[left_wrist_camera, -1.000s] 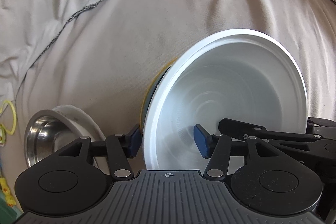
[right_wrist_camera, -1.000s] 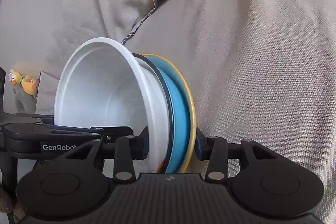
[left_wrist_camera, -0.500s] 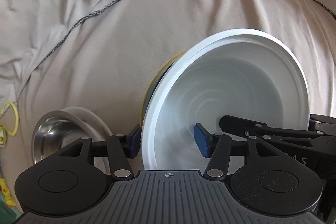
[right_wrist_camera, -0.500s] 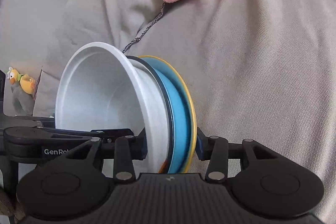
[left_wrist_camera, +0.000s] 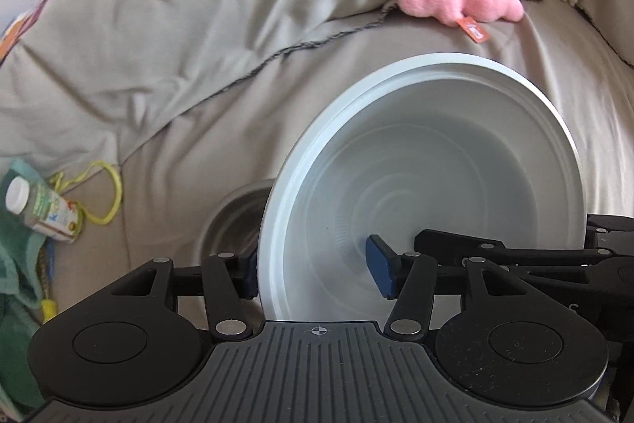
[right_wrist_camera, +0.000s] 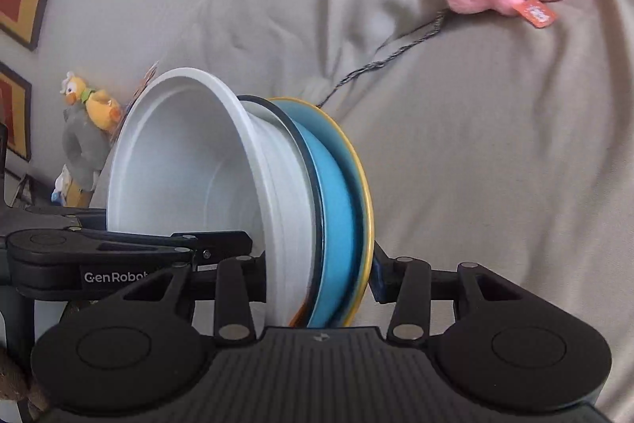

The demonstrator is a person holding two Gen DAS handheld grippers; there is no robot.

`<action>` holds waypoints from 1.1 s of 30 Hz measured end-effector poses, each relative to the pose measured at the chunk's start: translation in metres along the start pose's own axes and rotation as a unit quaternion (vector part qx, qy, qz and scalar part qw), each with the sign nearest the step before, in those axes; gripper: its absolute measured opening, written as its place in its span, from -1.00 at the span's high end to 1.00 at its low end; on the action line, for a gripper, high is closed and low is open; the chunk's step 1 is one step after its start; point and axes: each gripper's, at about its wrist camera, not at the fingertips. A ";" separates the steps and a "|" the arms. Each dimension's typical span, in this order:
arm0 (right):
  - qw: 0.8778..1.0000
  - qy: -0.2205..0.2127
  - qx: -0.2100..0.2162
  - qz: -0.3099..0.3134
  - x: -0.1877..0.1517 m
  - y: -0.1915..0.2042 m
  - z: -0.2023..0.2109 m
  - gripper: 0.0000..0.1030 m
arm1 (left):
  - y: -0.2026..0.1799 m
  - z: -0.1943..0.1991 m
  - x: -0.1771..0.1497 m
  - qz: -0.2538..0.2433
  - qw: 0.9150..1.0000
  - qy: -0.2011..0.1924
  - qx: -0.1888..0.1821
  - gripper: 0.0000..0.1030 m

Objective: Organize plates and bowls
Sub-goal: 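Carry the bowl stack over the steel bowl on the flowered plate, then lower the bowl stack onto the steel bowl stack with the right gripper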

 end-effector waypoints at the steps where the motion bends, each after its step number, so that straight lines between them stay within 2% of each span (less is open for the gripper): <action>1: 1.000 0.009 0.004 0.007 -0.003 0.011 -0.010 0.15 | 0.013 0.001 -0.003 0.011 1.000 0.000 0.003 -0.12; 7: 0.997 0.071 0.002 0.034 -0.028 0.046 -0.067 0.14 | 0.073 -0.026 -0.036 0.068 0.997 0.022 0.000 -0.10; 11: 0.994 0.096 -0.022 0.037 -0.039 0.049 -0.093 0.14 | 0.090 -0.052 -0.056 0.081 0.996 0.027 -0.013 -0.07; 16: 0.992 0.086 -0.065 0.067 -0.039 0.063 -0.100 0.13 | 0.079 -0.062 -0.072 0.047 0.998 -0.022 0.022 0.16; 19: 0.990 0.087 -0.084 0.078 -0.036 0.066 -0.104 0.13 | 0.081 -0.061 -0.077 0.055 0.997 -0.051 0.023 0.19; 22: 0.988 0.089 -0.098 0.084 -0.035 0.069 -0.105 0.13 | 0.089 -0.059 -0.079 0.074 0.994 -0.074 -0.002 0.19; 25: 0.986 0.088 -0.116 0.084 -0.034 0.074 -0.106 0.13 | 0.104 -0.057 -0.085 0.109 0.988 -0.098 -0.048 0.21; 26: 0.985 0.090 -0.121 0.082 -0.032 0.075 -0.108 0.13 | 0.108 -0.058 -0.085 0.113 0.988 -0.094 -0.054 0.28; 28: 0.984 0.096 -0.129 0.073 -0.029 0.076 -0.111 0.13 | 0.118 -0.057 -0.084 0.121 0.987 -0.089 -0.065 0.59; 33: 0.985 0.080 -0.138 0.061 -0.020 0.079 -0.104 0.14 | 0.146 -0.058 -0.093 0.170 0.970 -0.097 -0.147 0.63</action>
Point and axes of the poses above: each gripper's, at about its wrist camera, not at the fingertips, and z roughly against the way its jaws point, y to its left, x to its top, and after that the axes turned 5 degrees about -x, right-handed
